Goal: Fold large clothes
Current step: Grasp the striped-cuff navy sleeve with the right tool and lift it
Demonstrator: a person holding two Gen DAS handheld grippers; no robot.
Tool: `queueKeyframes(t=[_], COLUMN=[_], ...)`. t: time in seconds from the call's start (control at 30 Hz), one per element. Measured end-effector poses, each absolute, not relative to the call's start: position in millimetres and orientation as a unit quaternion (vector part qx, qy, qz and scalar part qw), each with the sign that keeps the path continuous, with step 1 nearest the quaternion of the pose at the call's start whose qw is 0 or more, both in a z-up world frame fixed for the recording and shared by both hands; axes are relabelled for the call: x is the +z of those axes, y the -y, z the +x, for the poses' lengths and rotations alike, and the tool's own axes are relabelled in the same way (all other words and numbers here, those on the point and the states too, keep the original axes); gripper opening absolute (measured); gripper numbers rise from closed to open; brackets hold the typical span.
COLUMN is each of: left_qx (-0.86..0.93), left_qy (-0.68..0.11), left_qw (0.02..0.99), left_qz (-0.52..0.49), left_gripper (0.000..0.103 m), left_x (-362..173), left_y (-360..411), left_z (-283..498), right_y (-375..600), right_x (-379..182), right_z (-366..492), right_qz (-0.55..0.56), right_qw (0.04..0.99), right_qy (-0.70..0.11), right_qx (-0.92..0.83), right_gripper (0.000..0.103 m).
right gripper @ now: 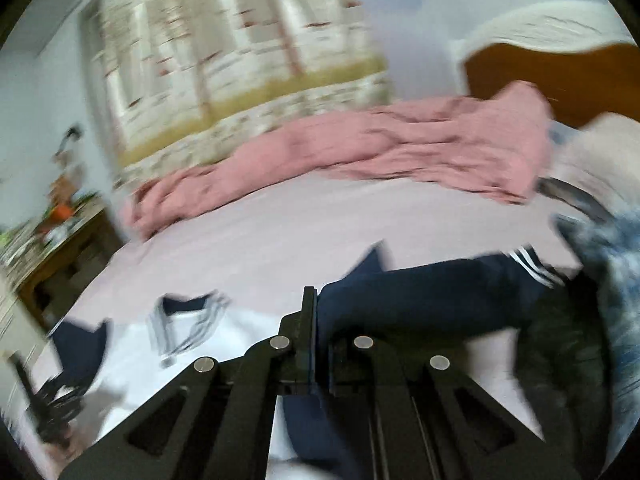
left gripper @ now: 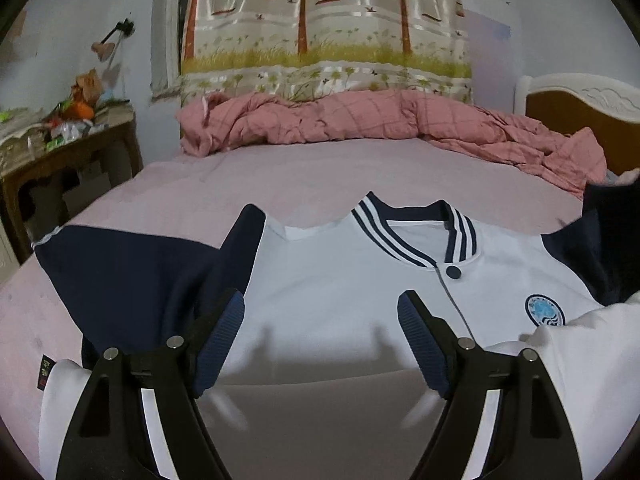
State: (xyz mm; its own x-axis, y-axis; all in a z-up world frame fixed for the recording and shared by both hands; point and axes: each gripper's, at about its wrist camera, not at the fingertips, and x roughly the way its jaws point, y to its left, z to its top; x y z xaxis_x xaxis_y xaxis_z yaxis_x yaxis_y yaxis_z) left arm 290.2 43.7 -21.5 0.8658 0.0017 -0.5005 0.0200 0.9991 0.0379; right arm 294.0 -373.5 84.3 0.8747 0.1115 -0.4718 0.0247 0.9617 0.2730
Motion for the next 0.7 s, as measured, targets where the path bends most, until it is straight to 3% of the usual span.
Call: queueKeyframes(t=[0.17, 0.3, 0.43, 0.53, 0.57, 0.6, 0.67, 0.7], left_qx=[-0.018, -0.02, -0.021, -0.02, -0.02, -0.019, -0.018, -0.018], left_qy=[-0.261, -0.26, -0.263, -0.263, -0.262, -0.261, -0.258, -0.258], left_qw=[0.965, 0.965, 0.964, 0.965, 0.965, 0.965, 0.966, 0.966], left_qz=[0.006, -0.004, -0.008, 0.0, 0.003, 0.006, 0.01, 0.011], left_gripper=[0.078, 0.078, 0.078, 0.078, 0.078, 0.078, 0.079, 0.079], left_x=[-22, -22, -24, -24, -24, -24, -24, -24], left_y=[-45, -48, -49, -47, -46, -45, -43, -43], left_z=[288, 286, 287, 287, 286, 286, 285, 284], right_y=[283, 218, 200, 218, 223, 230, 245, 258], right_x=[62, 1, -53, -46, -42, -35, -23, -16], right_z=[307, 328, 342, 327, 322, 311, 292, 275], right_qz=[0.127, 0.11, 0.116, 0.152, 0.155, 0.156, 0.159, 0.158], right_qw=[0.94, 0.921, 0.887, 0.891, 0.893, 0.898, 0.907, 0.916], right_qy=[-0.302, -0.359, -0.432, -0.407, -0.4, -0.392, -0.368, -0.349], right_qx=[0.094, 0.107, 0.115, 0.134, 0.134, 0.128, 0.125, 0.12], right_gripper=[0.004, 0.005, 0.008, 0.014, 0.026, 0.047, 0.067, 0.067])
